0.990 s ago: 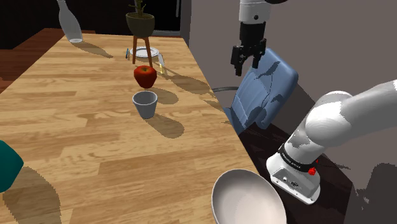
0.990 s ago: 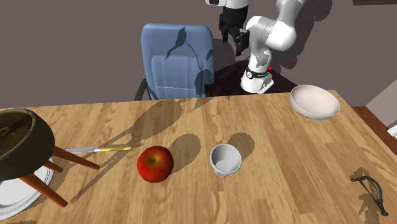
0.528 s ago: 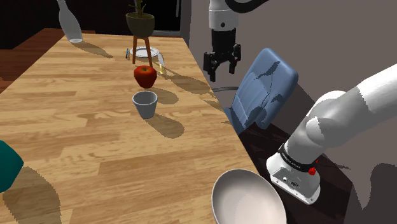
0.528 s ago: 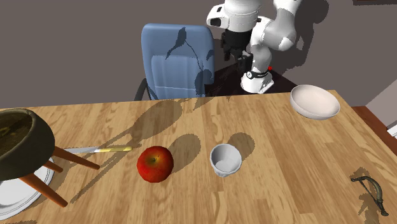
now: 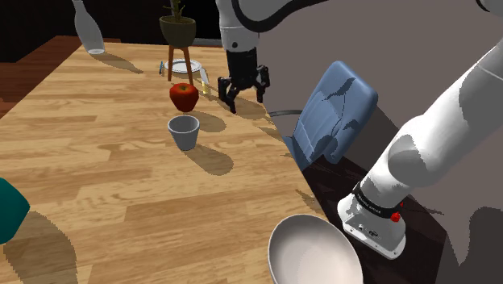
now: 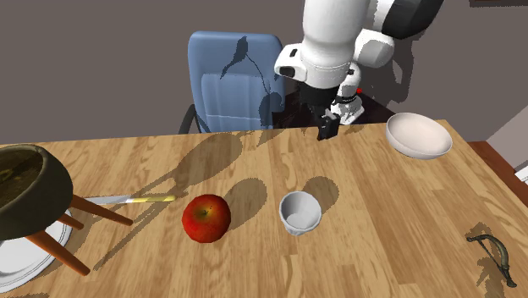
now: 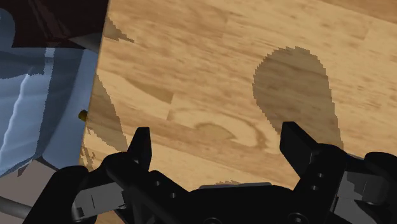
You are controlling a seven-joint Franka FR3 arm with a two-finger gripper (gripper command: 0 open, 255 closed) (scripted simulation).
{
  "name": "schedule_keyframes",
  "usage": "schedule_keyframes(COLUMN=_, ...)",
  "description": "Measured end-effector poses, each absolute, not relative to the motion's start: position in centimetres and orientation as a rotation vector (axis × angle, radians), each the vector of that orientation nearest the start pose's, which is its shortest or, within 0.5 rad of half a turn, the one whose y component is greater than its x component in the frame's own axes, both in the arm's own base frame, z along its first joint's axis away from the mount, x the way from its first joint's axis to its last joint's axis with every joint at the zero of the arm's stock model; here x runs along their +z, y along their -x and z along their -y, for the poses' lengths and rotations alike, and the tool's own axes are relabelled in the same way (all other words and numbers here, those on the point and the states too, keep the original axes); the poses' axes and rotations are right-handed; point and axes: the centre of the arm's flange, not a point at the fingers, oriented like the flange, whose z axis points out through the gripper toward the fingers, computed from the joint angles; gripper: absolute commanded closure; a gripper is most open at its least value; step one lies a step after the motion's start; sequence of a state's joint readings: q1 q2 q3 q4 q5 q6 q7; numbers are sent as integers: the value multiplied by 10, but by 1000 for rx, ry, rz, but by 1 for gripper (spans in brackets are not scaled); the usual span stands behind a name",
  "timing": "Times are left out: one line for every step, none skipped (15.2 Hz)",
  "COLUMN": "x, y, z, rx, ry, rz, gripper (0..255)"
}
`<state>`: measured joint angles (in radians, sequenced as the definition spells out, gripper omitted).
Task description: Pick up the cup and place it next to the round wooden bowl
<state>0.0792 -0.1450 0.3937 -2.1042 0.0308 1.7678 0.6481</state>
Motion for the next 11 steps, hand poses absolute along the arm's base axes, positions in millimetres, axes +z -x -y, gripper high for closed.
schedule_keyframes(x=458, y=-440, z=-238, rx=257, ry=3246, rz=-324, gripper=0)
schedule_keyframes(x=457, y=-449, z=-251, rx=256, ry=3247, rz=-332, gripper=0)
schedule_keyframes(x=451, y=-456, z=-262, rx=255, ry=3247, rz=-341, gripper=0)
schedule_keyframes(x=446, y=-465, z=-272, rx=254, ry=3248, rz=-350, gripper=0)
schedule_keyframes(x=442, y=-472, z=-280, rx=253, ry=3248, rz=-359, gripper=0)
schedule_keyframes(x=437, y=-483, z=-292, rx=251, ry=3249, rz=-367, gripper=0)
schedule_keyframes(x=434, y=-490, z=-302, rx=252, ry=3250, rz=-377, gripper=0)
schedule_keyframes(x=433, y=-497, z=-312, rx=250, ry=3250, rz=-385, gripper=0)
schedule_keyframes(x=428, y=-506, z=-322, rx=248, ry=3250, rz=-394, gripper=0)
schedule_keyframes(x=422, y=-514, z=-332, rx=247, ry=3251, rz=-403, gripper=0)
schedule_keyframes(x=418, y=-523, z=-343, rx=246, ry=3252, rz=-412, gripper=0)
